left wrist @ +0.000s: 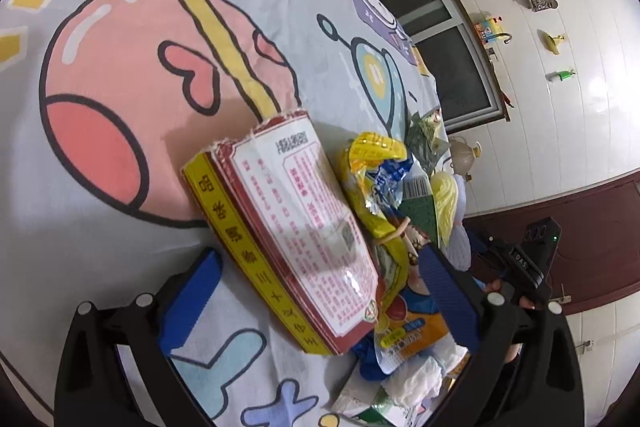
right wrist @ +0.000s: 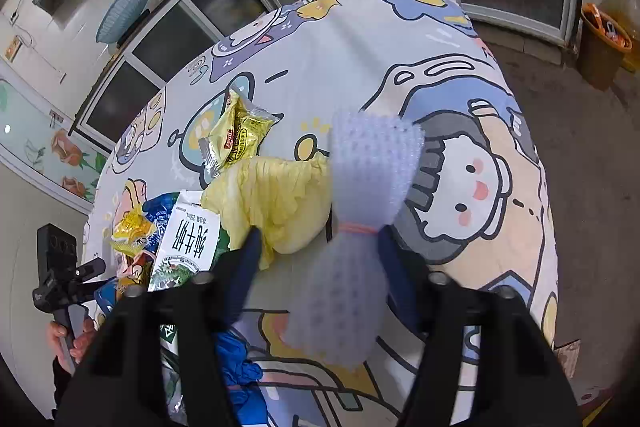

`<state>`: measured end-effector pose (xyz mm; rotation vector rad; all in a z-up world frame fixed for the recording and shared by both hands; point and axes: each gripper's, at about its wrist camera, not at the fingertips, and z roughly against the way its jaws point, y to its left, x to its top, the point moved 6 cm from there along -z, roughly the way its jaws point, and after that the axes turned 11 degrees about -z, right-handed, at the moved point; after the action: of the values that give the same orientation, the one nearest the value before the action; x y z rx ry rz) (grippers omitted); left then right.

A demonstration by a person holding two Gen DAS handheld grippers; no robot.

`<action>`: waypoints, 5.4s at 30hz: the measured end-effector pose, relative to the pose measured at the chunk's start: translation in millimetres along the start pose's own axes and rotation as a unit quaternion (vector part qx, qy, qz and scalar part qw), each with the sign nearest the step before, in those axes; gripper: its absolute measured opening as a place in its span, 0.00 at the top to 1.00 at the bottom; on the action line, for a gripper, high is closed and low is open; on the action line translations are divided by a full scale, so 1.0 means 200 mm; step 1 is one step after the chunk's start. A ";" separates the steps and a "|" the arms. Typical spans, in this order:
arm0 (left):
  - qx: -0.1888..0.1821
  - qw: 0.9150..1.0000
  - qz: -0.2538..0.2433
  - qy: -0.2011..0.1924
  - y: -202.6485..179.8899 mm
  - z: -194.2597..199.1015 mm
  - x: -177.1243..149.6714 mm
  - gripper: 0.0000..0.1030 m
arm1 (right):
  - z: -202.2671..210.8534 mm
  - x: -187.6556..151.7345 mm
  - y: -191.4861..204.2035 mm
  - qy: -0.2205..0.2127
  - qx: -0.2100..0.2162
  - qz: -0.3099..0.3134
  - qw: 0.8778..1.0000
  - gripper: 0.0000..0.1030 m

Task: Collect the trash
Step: 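Grasp the yellow snack box with the left tool while the right tool grasps the white mesh net, then carry both items to the yellow-rimmed bin and open both tools to drop them, then grasp the white milk pouch with the left tool while the right tool grasps a wrapper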

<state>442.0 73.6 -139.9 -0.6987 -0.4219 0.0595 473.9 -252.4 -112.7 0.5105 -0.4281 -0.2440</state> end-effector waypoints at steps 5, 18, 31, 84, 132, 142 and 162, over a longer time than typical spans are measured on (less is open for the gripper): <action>-0.018 1.000 0.004 -0.010 -0.01 0.01 0.00 0.66 | 0.03 -0.02 0.01 0.000 -0.003 0.008 1.000 0.88; -0.044 0.997 -0.033 -0.045 -0.12 0.28 -0.08 0.82 | 0.33 -0.13 0.14 -0.036 0.031 0.049 0.998 0.99; -0.043 0.994 -0.044 -0.093 -0.18 0.70 -0.35 0.82 | 0.76 -0.37 0.13 -0.076 0.075 0.047 0.993 0.99; -0.175 0.906 -0.343 0.175 -2.29 -0.89 -1.51 0.33 | 1.65 -1.35 -1.82 -0.192 -0.074 -0.236 0.950 0.97; 0.056 0.969 -0.242 -0.014 -0.68 0.26 -1.06 0.27 | 0.61 -0.93 0.19 -0.013 0.078 0.142 0.987 0.97; 0.058 0.973 -0.221 0.014 -0.65 0.15 -1.03 0.26 | 0.47 -0.84 0.37 0.005 0.088 0.157 0.984 0.57; 0.024 0.983 -0.176 0.034 -0.60 -0.08 -0.86 0.28 | 0.23 -0.76 0.36 0.059 0.049 0.148 0.986 0.66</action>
<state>280.8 -61.5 -135.4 -0.5684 -0.4710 -0.2870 326.9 -160.8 -89.3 0.5481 -0.3955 0.0945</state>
